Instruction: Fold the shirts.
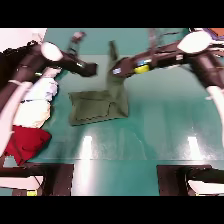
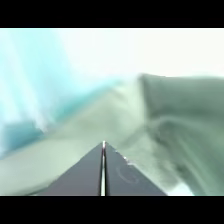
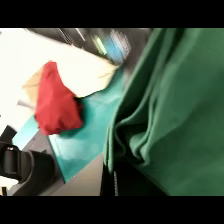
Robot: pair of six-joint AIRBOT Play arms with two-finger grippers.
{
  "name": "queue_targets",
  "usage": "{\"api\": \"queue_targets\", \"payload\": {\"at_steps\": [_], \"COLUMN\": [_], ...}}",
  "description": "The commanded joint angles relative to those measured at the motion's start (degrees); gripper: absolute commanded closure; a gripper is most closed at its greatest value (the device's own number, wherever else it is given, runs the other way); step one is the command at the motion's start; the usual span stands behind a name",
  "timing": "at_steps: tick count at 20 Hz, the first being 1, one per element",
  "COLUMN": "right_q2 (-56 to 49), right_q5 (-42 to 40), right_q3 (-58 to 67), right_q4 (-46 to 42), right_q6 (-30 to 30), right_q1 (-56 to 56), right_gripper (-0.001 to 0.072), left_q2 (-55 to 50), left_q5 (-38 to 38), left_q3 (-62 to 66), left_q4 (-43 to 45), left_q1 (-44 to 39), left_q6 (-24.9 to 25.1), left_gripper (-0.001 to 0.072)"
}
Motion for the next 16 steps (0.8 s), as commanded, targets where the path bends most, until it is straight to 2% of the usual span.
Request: {"api": "queue_targets", "payload": {"at_steps": [1, 3, 4, 7, 9, 11, 14, 15, 16], "right_q2": [-11.02, -17.73, -20.37, -23.39, -21.33, -17.05, -9.97, -7.93, -6.64], "right_q5": [-6.95, -6.86, -5.03, 2.32, 5.27, 6.51, 6.16, 5.55, 4.85], "right_q3": [7.45, 11.98, 14.03, 16.61, 13.75, 7.13, -6.05, -10.78, -14.58], "right_q4": [-0.13, -0.13, -0.31, -1.29, -7.39, -12.72, -15.04, -15.19, -15.08], "right_q6": [-0.07, -0.04, -0.07, 0.94, 3.08, 4.07, 4.44, 4.42, 4.42], "right_q1": [11.17, 15.17, 16.2, 14.36, 10.58, 5.46, -3.8, -7.08, -10.03], "right_gripper": [0.0667, 0.0421, 0.0391, 0.0399, 0.0399, 0.0399, 0.0397, 0.031, 0.004], "left_q2": [10.05, 13.42, 14.6, 15.65, 15.58, 15.58, 15.58, 15.58, 15.56], "left_q5": [-2.8, -3.65, -4.2, -6.69, -8.48, -9.51, -9.7, -9.66, -9.57], "left_q3": [0.02, 0.02, 0.0, 0.0, -0.04, -0.07, -0.07, -0.07, -0.07], "left_q4": [8.35, 8.66, 8.66, 8.81, 8.98, 8.92, 8.28, 7.72, 7.26], "left_q1": [8.76, 12.37, 13.68, 15.39, 15.37, 15.32, 15.32, 15.32, 15.32], "left_q6": [0.28, 0.28, 0.28, 0.31, 0.31, 0.31, 0.28, 0.28, 0.28], "left_gripper": [0.0684, 0.0684, 0.0684, 0.0684, 0.0684, 0.0684, 0.0684, 0.0684, 0.0684]}}
